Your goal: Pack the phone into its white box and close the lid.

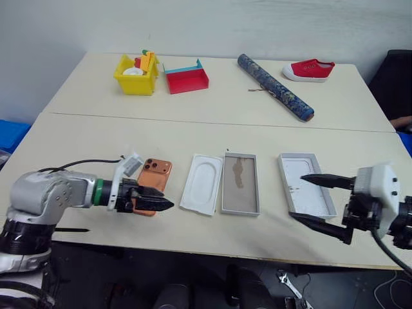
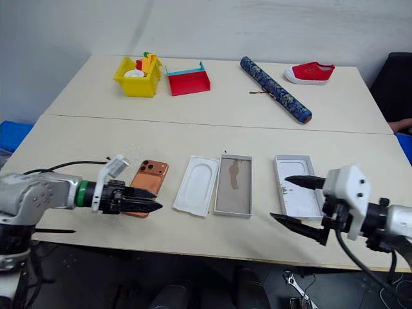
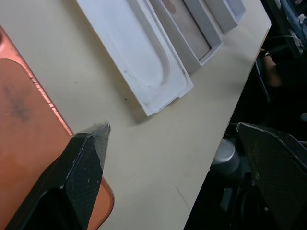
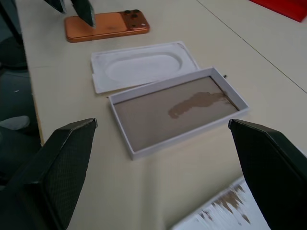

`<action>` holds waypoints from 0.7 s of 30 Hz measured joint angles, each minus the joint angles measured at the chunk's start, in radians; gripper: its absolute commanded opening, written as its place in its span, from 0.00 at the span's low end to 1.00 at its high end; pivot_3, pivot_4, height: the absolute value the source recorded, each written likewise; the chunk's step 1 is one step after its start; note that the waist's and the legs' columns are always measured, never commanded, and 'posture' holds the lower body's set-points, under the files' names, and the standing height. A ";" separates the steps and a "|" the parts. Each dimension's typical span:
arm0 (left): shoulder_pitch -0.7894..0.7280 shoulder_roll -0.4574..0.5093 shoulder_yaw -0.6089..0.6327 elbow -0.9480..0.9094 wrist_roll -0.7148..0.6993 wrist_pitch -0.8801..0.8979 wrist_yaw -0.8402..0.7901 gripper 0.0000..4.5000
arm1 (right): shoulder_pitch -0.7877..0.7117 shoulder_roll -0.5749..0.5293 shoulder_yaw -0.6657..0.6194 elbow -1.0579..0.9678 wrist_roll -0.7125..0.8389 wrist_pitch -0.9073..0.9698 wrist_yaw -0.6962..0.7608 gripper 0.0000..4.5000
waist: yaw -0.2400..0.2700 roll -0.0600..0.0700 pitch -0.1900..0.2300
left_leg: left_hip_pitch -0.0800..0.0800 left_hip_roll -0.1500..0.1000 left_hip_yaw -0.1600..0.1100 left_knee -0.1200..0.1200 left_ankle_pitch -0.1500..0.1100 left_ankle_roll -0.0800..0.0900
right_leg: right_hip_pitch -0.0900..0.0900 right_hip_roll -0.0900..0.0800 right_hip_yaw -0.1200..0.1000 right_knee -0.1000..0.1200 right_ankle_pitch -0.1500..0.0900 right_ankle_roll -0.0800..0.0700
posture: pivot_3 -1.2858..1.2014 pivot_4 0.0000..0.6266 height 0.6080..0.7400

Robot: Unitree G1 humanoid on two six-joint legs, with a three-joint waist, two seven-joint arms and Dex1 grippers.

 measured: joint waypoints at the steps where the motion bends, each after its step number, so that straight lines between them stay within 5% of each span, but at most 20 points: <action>1: -0.022 -0.019 -0.012 0.006 0.000 0.029 0.014 0.99 | -0.005 0.000 0.019 -0.016 0.000 -0.001 -0.004 1.00 | 0.000 0.000 0.000 | -0.001 0.000 0.000 0.001 0.000 0.000 | 0.000 0.000 0.000 0.000 0.000 0.000 | 0.52 0.24 1.00; 10: -0.139 -0.137 -0.079 0.135 0.006 0.139 0.085 0.99 | -0.022 0.021 0.147 -0.076 -0.009 -0.010 -0.057 1.00 | -0.001 -0.001 0.000 | -0.004 0.000 -0.001 0.010 -0.001 -0.002 | -0.001 0.000 -0.001 0.004 0.000 0.000 | 0.52 0.24 1.00; 21: -0.239 -0.229 -0.103 0.383 0.044 0.111 0.083 0.95 | -0.028 0.023 0.158 -0.078 -0.013 -0.023 -0.077 1.00 | 0.001 -0.001 0.000 | -0.003 0.000 -0.001 0.012 -0.001 -0.002 | 0.000 0.000 -0.001 0.006 0.000 0.000 | 0.52 0.24 1.00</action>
